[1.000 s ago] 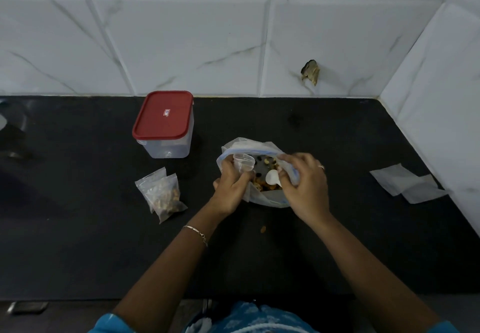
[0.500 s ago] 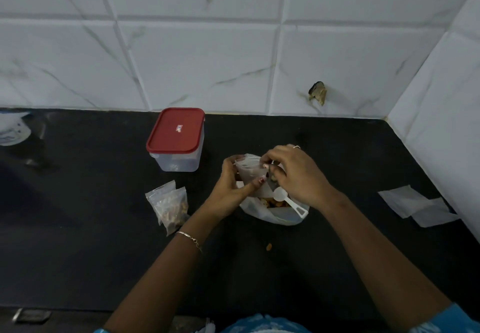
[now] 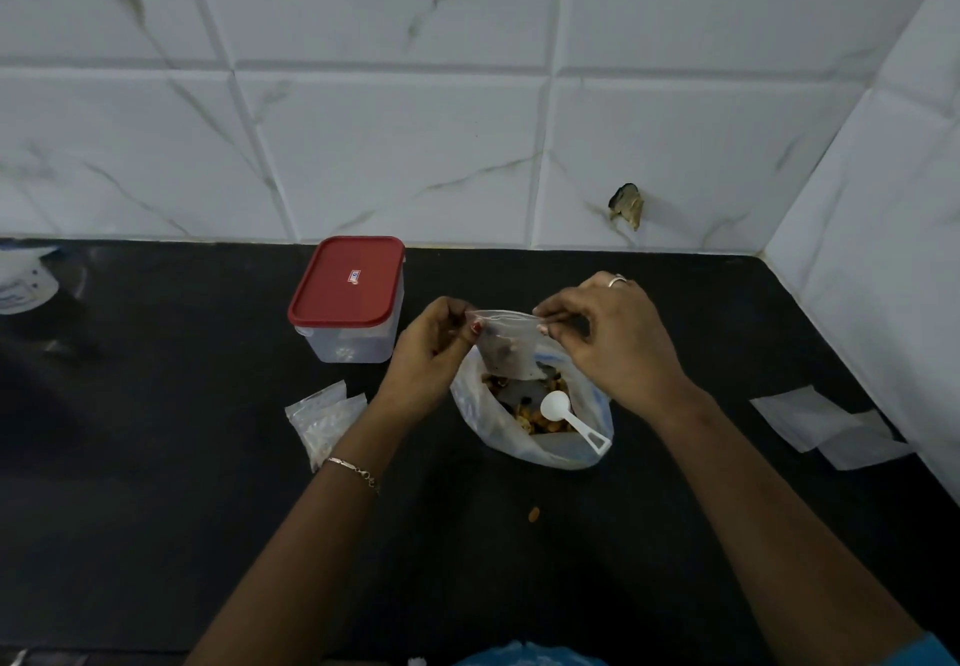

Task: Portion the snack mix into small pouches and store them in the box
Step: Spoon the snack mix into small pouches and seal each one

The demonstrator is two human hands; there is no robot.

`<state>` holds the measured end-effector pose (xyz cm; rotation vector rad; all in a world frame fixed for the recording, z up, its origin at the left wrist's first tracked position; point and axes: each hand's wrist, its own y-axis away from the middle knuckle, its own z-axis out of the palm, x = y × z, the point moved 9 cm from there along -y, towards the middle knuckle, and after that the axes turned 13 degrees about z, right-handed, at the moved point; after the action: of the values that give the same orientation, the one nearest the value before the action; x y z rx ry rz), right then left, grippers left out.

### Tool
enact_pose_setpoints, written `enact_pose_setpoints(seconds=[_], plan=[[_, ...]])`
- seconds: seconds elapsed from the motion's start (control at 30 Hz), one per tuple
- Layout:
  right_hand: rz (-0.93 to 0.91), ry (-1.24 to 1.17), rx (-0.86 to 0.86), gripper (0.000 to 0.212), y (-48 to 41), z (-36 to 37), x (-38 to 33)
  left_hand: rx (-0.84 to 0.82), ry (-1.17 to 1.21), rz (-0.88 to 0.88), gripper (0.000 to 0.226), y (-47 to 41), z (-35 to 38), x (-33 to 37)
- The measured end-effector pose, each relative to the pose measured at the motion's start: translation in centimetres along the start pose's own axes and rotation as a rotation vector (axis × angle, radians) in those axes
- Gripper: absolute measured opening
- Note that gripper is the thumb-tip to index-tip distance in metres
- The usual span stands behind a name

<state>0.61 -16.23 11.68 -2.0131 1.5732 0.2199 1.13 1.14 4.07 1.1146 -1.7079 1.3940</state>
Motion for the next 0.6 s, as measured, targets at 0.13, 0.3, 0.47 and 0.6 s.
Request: enact_pose_setpoints(seconds=[0.13, 0.3, 0.47, 0.6], plan=[[0.024, -0.047, 0.014, 0.011, 0.0, 0.2, 0.7, 0.115, -0.015, 0.015, 0.018, -0.3, -1.3, 0.4], [0.113, -0.148, -0.021, 0.011, 0.0, 1.2, 2.0, 0.125, -0.011, 0.007, 0.020, -0.4, -1.5, 0.5], [0.266, -0.450, -0.178, 0.004, -0.2, 3.0, 3.8, 0.105, 0.021, 0.017, 0.016, -0.7, -1.3, 1.2], [0.263, -0.496, -0.080, 0.008, 0.1, 2.2, 3.9, 0.133, -0.008, 0.031, 0.015, -0.8, -1.5, 1.8]])
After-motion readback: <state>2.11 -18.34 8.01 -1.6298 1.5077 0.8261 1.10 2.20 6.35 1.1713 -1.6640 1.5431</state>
